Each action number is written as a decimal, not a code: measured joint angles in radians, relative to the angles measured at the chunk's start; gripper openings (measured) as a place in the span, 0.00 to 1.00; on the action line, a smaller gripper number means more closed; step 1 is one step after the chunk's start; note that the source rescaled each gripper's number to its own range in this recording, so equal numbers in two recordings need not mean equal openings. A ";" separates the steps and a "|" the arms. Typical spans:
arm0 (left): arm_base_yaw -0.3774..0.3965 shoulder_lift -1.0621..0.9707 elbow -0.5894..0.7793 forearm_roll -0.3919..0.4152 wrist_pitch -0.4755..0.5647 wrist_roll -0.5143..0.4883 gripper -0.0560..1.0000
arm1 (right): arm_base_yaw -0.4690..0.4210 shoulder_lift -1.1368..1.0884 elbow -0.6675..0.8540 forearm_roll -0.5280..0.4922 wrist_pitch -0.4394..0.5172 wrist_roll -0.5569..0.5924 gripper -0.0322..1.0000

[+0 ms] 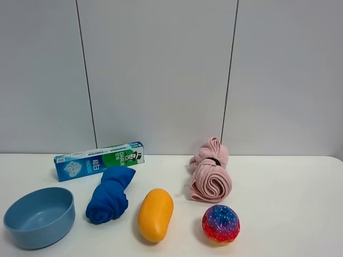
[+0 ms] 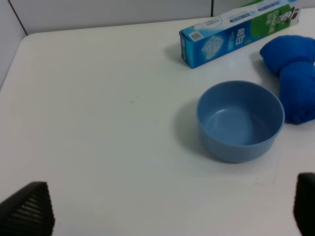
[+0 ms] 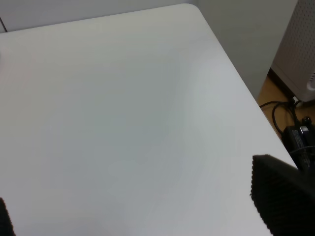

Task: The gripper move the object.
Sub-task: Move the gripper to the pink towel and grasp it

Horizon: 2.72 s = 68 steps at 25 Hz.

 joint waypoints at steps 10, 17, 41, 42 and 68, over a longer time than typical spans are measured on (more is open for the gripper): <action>0.000 0.000 0.000 0.000 0.000 0.000 1.00 | 0.000 0.000 0.000 0.000 0.000 0.000 0.97; 0.000 0.000 0.000 0.000 0.000 0.000 1.00 | 0.000 0.000 0.000 0.000 0.000 0.000 0.97; 0.000 0.000 0.000 0.000 0.000 0.000 1.00 | 0.000 0.000 0.000 0.000 0.000 0.000 0.97; 0.000 0.000 0.000 0.000 0.000 0.000 1.00 | 0.000 0.000 0.000 0.000 0.000 0.000 0.97; 0.000 0.000 0.000 0.000 0.000 0.000 1.00 | 0.000 0.696 -0.520 0.309 -0.208 -0.357 0.97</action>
